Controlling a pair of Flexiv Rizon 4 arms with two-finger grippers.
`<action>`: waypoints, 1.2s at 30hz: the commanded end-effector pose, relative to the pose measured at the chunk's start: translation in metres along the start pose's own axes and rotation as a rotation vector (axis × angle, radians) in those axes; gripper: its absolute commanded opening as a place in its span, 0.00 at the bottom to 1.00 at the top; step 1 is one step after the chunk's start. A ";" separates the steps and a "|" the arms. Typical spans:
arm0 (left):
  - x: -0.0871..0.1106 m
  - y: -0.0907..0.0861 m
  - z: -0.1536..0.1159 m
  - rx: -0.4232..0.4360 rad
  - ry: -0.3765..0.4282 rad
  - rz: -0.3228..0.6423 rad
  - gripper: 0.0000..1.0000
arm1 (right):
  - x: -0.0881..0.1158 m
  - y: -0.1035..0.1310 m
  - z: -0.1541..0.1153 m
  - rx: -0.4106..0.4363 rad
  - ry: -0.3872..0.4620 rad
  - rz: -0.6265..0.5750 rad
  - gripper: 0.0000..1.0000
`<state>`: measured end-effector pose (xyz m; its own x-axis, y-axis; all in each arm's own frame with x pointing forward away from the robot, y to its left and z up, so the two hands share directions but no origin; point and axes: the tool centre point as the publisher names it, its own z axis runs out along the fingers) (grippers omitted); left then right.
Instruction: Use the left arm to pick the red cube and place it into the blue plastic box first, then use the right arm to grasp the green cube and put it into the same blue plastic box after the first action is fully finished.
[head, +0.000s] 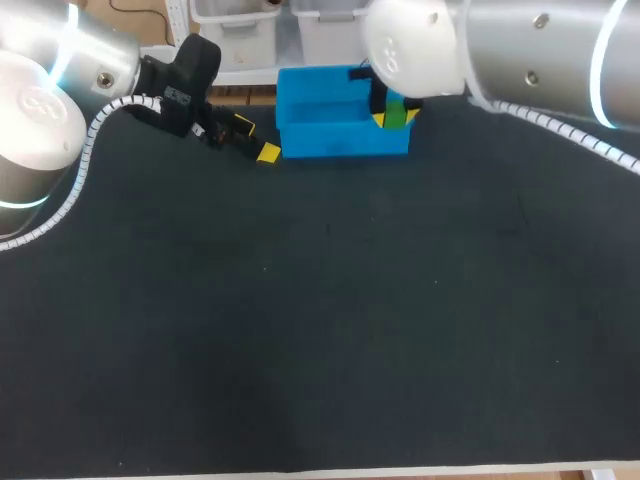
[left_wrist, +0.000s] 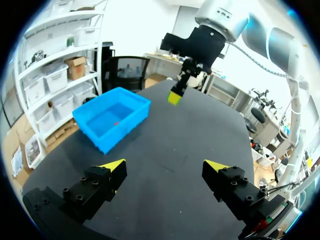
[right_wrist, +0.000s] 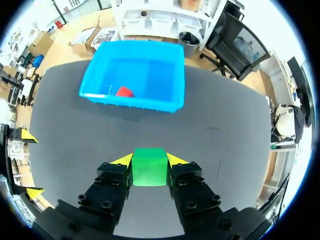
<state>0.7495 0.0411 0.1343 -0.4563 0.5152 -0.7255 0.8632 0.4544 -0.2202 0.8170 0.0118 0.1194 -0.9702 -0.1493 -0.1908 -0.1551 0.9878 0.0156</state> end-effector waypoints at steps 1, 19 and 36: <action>0.001 0.001 0.000 0.003 -0.005 0.004 1.00 | 0.004 -0.004 -0.006 -0.031 -0.071 -0.025 0.00; 0.001 0.001 0.000 0.003 -0.005 0.004 1.00 | -0.041 -0.018 -0.007 -0.285 -0.261 -0.213 0.00; 0.001 0.001 0.000 0.003 -0.005 0.004 1.00 | -0.092 -0.017 -0.004 -0.516 -0.380 -0.359 0.00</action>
<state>0.7495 0.0412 0.1343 -0.4563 0.5152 -0.7255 0.8632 0.4544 -0.2202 0.8945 0.0062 0.1439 -0.7326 -0.3318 -0.5943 -0.5638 0.7849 0.2569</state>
